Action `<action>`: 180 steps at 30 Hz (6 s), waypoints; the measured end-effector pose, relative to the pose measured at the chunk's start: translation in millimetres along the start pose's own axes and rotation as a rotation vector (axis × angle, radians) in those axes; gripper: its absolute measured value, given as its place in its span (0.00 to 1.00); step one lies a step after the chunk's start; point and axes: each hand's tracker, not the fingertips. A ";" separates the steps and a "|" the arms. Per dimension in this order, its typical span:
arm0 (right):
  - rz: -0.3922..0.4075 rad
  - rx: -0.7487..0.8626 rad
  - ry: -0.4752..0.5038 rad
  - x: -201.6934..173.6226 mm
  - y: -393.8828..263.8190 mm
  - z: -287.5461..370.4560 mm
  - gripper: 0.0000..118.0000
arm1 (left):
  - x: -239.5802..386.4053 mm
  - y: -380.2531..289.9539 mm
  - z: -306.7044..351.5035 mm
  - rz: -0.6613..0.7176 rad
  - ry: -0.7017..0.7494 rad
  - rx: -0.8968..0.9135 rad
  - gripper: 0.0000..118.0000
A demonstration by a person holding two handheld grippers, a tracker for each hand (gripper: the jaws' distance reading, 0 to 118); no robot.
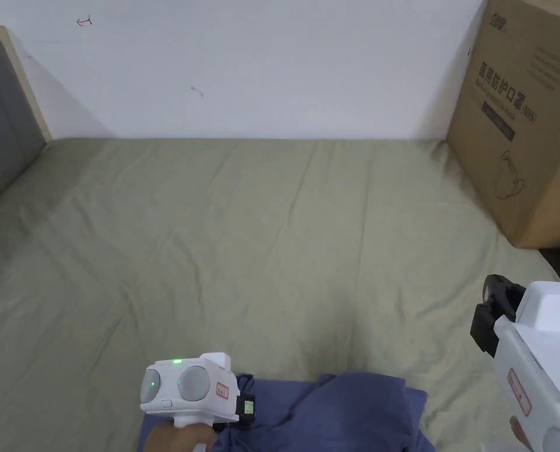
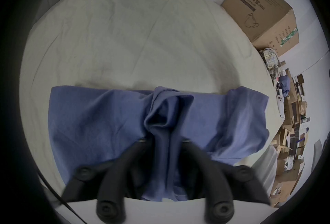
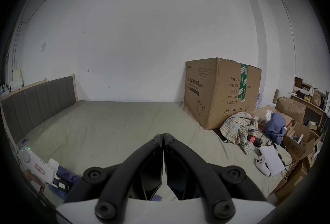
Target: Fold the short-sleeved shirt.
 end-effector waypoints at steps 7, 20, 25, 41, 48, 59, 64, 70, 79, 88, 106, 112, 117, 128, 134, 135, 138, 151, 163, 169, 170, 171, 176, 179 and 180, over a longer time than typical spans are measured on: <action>-0.012 0.002 -0.006 0.7 2.6 0.4 0.00 | 0.6 -5.0 76.3 -0.074 -0.054 0.302 0.82; -0.005 0.013 -0.004 -0.8 8.4 3.2 0.00 | -67.0 -32.2 92.6 -0.144 0.185 0.568 0.31; -0.003 0.013 -0.012 1.5 9.7 3.8 0.00 | -76.0 -47.6 64.6 -0.109 0.135 0.520 0.00; 0.006 -0.014 -0.052 20.5 3.8 6.0 0.00 | 8.9 -62.2 -20.3 -0.294 0.043 0.310 0.00; -0.001 -0.020 -0.068 23.7 0.6 4.6 0.00 | 9.2 -56.2 -28.3 -0.265 0.050 0.278 0.00; 0.005 -0.006 -0.035 8.6 6.4 5.6 0.00 | -53.4 -27.6 79.9 -0.090 -0.197 0.407 0.00; 0.014 -0.005 -0.023 1.8 7.9 4.1 0.00 | -116.5 -16.4 97.0 0.077 -0.296 0.350 0.06; 0.026 -0.012 -0.013 -5.6 7.9 0.5 0.00 | -159.2 -14.8 80.5 0.081 -0.194 0.256 0.79; 0.050 -0.032 -0.017 -7.9 6.9 -5.8 0.00 | -183.1 -14.9 38.6 0.196 -0.275 0.159 0.72; 0.054 -0.045 -0.018 -10.5 5.0 -8.4 0.00 | -166.2 -15.3 27.3 0.157 -0.268 0.167 0.09; 0.021 0.018 0.046 -15.7 18.0 0.4 0.00 | -166.2 -21.9 165.8 -0.005 0.053 0.308 0.06; 0.001 0.022 0.050 -10.5 15.1 3.4 0.00 | -100.3 -4.7 178.2 -0.004 0.022 0.284 0.06; -0.026 0.028 0.037 0.3 11.4 7.3 0.00 | -28.3 19.3 144.7 -0.114 -0.120 0.218 0.06; -0.026 0.019 -0.021 37.2 3.1 18.6 0.00 | 100.0 24.5 0.4 -0.247 -0.062 -0.004 0.06; -0.023 0.013 -0.049 48.7 1.6 22.0 0.00 | 117.3 -6.0 -60.1 -0.263 -0.005 -0.038 0.07; -0.024 0.013 -0.054 49.7 1.5 22.3 0.00 | 116.9 -7.3 -56.5 -0.273 -0.003 -0.013 0.09; -0.025 0.011 -0.061 52.3 1.2 22.4 0.00 | 112.8 -2.9 -34.8 -0.203 -0.072 0.018 0.28; -0.001 0.032 -0.047 42.2 11.9 28.0 0.00 | 84.0 -14.2 83.7 -0.286 -0.092 0.577 0.78; 0.010 0.024 -0.039 45.2 10.9 27.0 0.00 | 56.9 -48.1 15.8 -0.342 0.026 0.555 0.00; 0.001 0.012 -0.060 54.2 6.2 25.0 0.00 | 85.1 -69.9 -33.5 -0.456 0.002 0.388 0.00; 0.000 0.008 -0.065 56.0 5.5 24.8 0.00 | 94.6 -76.1 -42.7 -0.486 0.003 0.364 0.00; 0.000 0.005 -0.068 58.2 4.3 24.6 0.00 | 103.6 -81.2 -51.4 -0.519 0.015 0.344 0.00; -0.003 -0.009 -0.091 66.0 0.7 24.4 0.00 | 131.4 -79.1 -69.2 -0.579 0.064 0.342 0.00; -0.017 -0.009 -0.107 67.3 1.0 24.6 0.00 | 134.1 -72.9 -79.2 -0.568 0.082 0.321 0.00; -0.022 -0.008 -0.109 67.4 1.5 25.0 0.00 | 134.0 -72.5 -80.6 -0.562 0.086 0.314 0.00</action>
